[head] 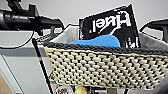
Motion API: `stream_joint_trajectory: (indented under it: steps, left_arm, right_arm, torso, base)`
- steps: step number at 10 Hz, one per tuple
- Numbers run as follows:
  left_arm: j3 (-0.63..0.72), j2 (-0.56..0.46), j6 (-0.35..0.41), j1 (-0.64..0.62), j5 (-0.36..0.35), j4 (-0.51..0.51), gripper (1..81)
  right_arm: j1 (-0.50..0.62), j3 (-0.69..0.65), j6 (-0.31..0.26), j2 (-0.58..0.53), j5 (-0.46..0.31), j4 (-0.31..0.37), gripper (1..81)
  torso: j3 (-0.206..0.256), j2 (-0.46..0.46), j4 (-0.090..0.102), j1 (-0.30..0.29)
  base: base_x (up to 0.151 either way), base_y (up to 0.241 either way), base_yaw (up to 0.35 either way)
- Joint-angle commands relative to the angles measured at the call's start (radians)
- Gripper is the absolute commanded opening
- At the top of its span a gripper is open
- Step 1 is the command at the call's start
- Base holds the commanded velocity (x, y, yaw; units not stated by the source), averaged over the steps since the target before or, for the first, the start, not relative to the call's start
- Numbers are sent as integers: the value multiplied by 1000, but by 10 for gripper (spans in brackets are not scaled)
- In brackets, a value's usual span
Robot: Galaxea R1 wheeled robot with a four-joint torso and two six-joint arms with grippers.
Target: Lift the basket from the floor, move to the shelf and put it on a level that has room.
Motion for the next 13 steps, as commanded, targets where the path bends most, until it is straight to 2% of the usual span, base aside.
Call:
stream_joint_trajectory:
  steps: [1,6,8,12,13]
  left_arm:
    - [-102,54,3,-156,-32,-25,10]
    - [-210,120,3,-170,-20,-33,10]
    - [-272,148,3,-170,6,-27,10]
    - [-405,231,4,-172,37,-18,10]
    - [-437,257,4,-170,41,-18,10]
  right_arm:
    - [160,-96,14,55,0,3,10]
    - [188,-220,27,153,-21,-4,10]
    - [187,-281,26,191,-28,-12,10]
    - [184,-409,26,273,-64,-46,10]
    - [187,-446,26,300,-94,-49,10]
  torso:
    - [0,0,0,0]
    - [0,0,0,0]
    - [0,0,0,0]
    - [0,0,0,0]
    - [0,0,0,0]
  base:
    - [0,0,0]
    - [0,0,0]
    - [0,0,0]
    - [0,0,0]
    - [0,0,0]
